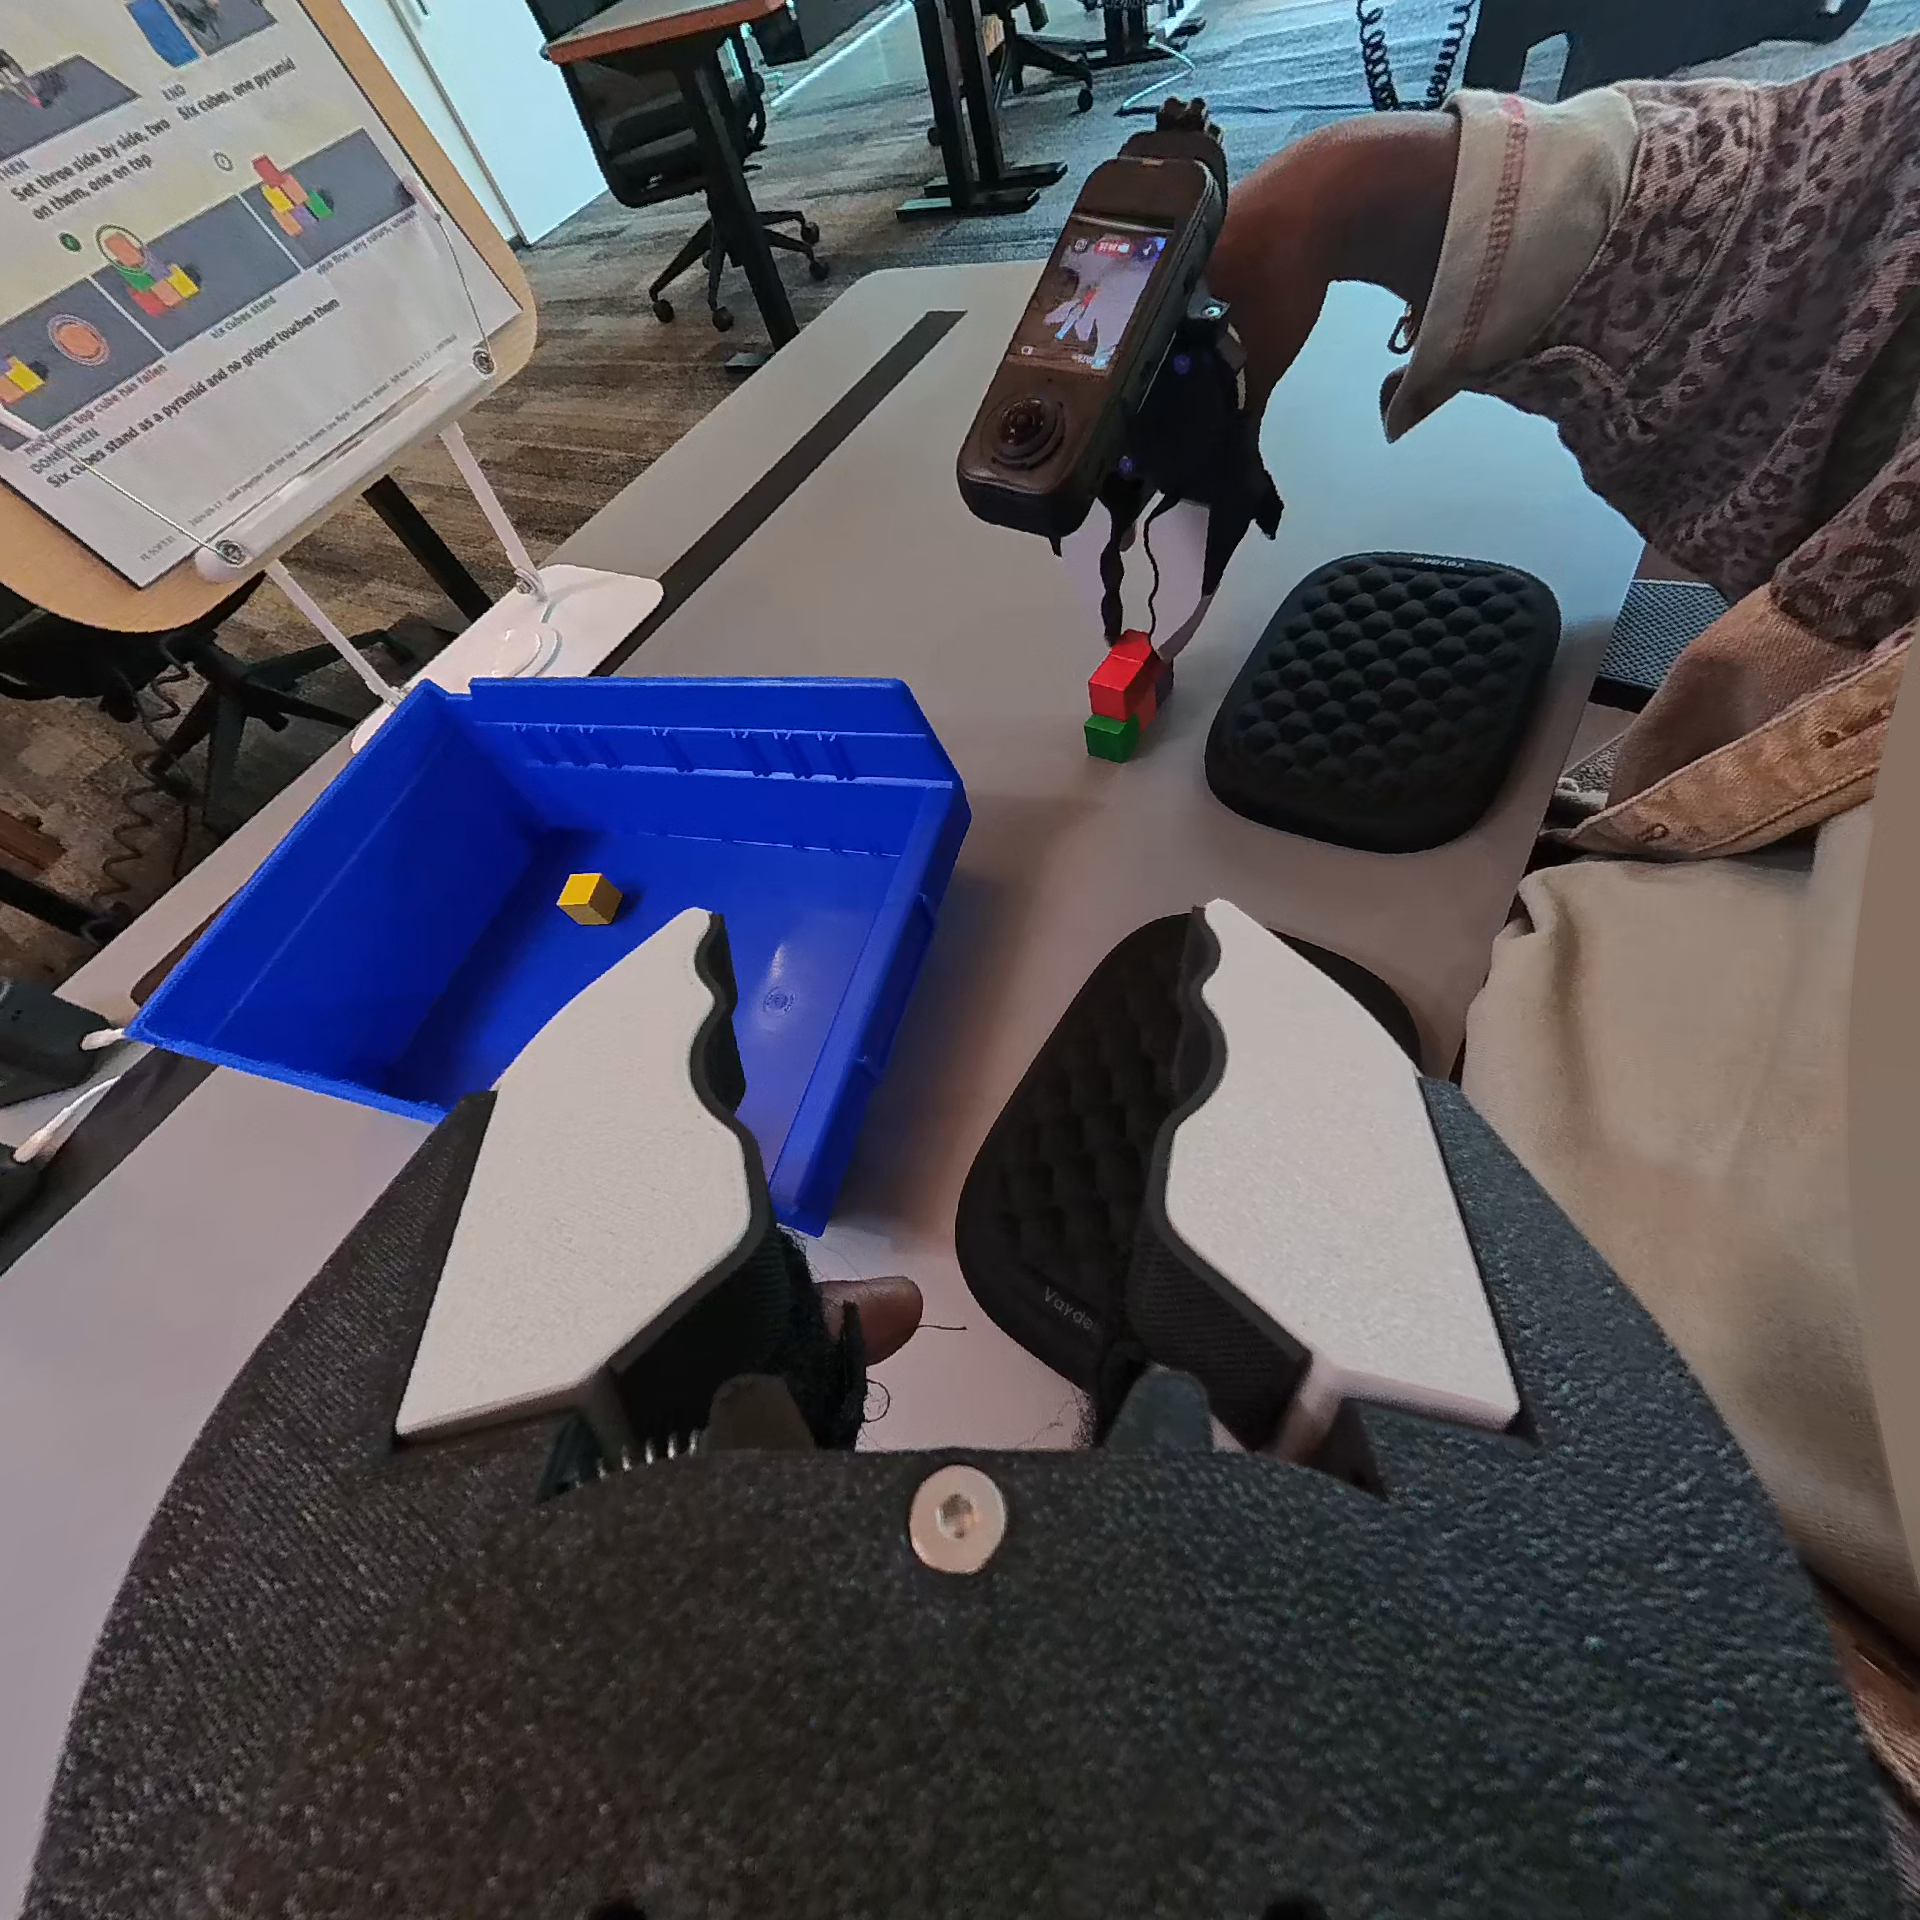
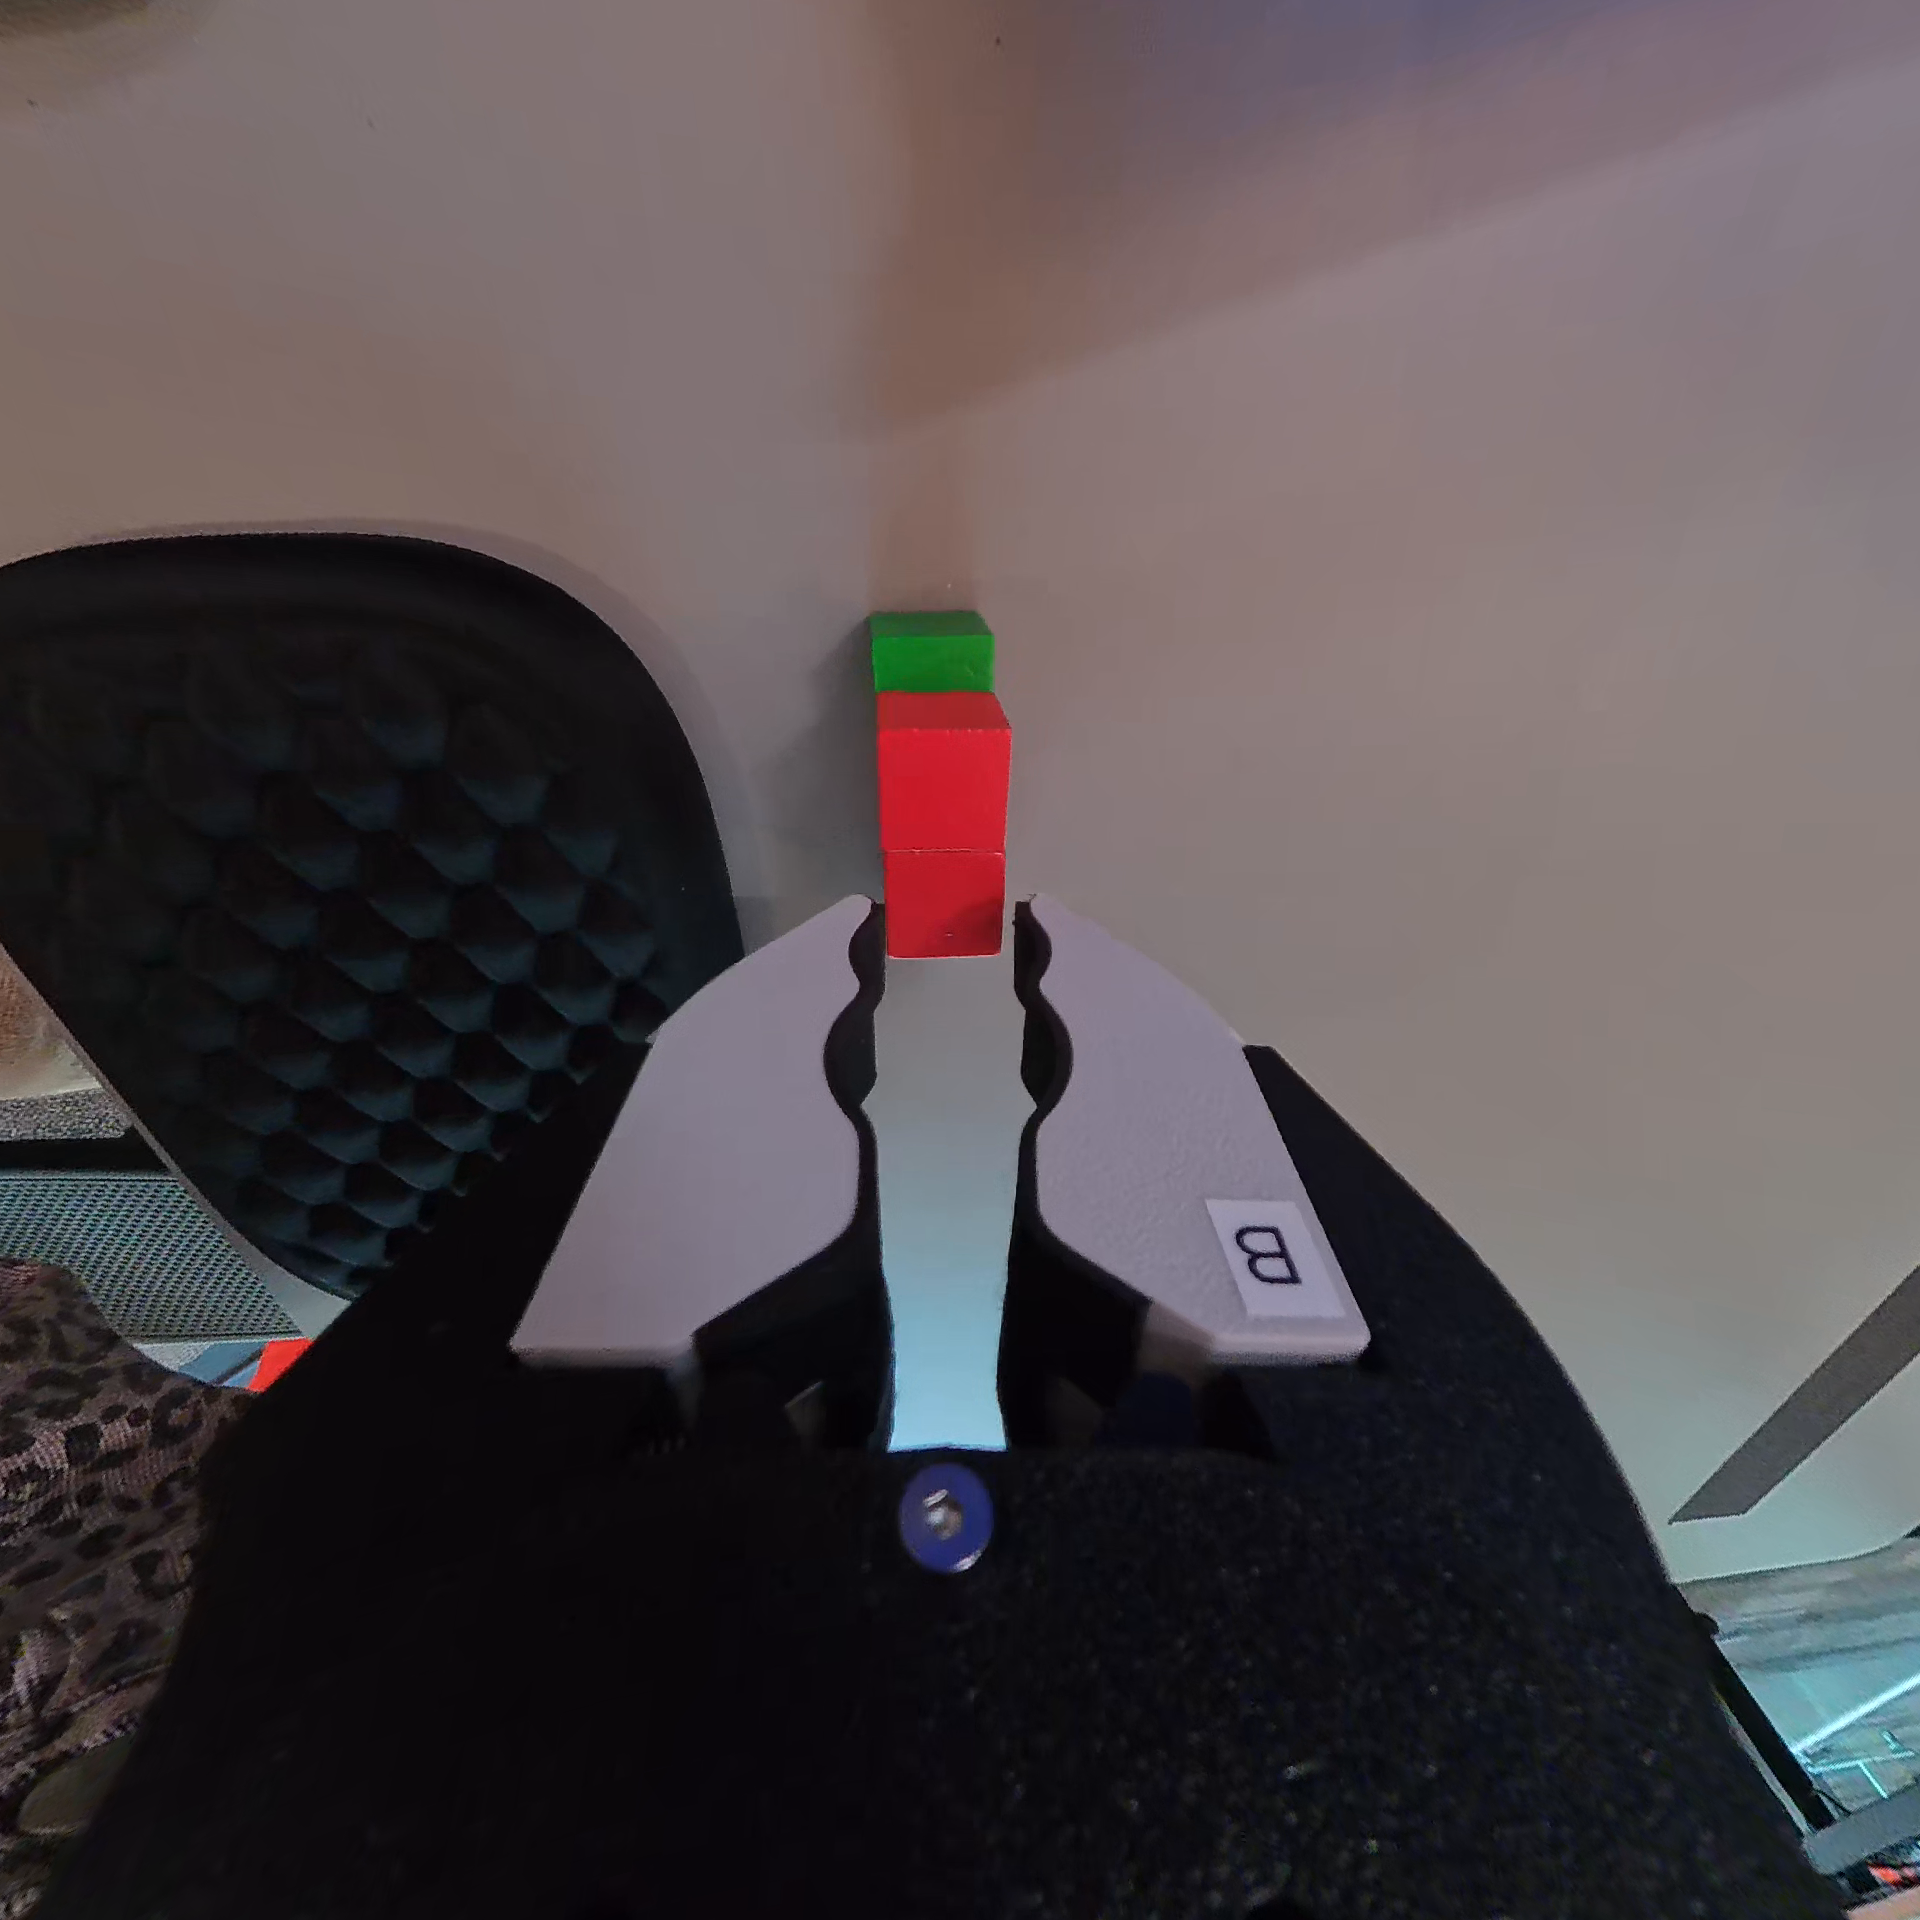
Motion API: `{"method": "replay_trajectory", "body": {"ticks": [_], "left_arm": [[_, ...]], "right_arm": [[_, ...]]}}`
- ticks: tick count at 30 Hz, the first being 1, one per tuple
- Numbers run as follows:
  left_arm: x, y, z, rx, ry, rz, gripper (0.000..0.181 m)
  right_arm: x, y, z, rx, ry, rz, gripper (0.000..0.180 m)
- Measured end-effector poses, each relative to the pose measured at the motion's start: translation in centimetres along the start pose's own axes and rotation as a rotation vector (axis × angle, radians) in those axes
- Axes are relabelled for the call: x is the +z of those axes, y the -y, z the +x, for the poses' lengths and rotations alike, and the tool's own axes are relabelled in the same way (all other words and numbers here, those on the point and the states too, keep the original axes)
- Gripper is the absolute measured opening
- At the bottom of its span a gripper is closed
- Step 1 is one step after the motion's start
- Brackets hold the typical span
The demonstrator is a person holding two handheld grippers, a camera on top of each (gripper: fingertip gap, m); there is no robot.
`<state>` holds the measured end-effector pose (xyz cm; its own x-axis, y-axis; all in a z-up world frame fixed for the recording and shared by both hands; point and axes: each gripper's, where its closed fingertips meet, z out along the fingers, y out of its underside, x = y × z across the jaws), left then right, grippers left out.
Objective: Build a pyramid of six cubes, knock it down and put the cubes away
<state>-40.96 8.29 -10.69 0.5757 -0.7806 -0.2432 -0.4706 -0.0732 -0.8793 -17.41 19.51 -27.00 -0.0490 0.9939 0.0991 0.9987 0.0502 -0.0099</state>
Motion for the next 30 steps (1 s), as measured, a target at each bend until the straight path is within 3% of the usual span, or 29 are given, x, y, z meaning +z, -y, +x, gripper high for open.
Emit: {"method": "replay_trajectory", "body": {"ticks": [9, 13, 16, 20, 23, 30], "left_arm": [[0.0, 0.1, -0.1, -0.004, 0.004, 0.003, 0.082], [-0.2, 0.3, -0.2, -0.009, 0.015, 0.016, 0.082], [-0.4, 0.3, -0.2, -0.012, 0.021, 0.020, 0.082], [-0.7, 0.3, -0.2, -0.007, 0.024, 0.028, 0.082], [-1.3, 0.2, -0.4, -0.010, 0.035, 0.036, 0.082], [-3.0, -0.8, -1.7, -0.048, 0.089, 0.058, 0.082]], "right_arm": [[-0.2, 0.2, -0.2, 0.009, 0.017, 0.017, 0.028], [-3.1, 0.6, 0.2, 0.014, -0.001, 0.074, 0.034], [-7.8, 3.5, 2.1, 0.015, -0.076, 0.236, 0.036], [-12.0, 10.5, 4.9, -0.087, -0.142, 0.431, 0.038], [-10.8, 15.4, 7.6, -0.191, -0.114, 0.399, 0.041], [-3.1, 23.2, 16.2, -0.333, -0.098, 0.186, 0.044]]}}
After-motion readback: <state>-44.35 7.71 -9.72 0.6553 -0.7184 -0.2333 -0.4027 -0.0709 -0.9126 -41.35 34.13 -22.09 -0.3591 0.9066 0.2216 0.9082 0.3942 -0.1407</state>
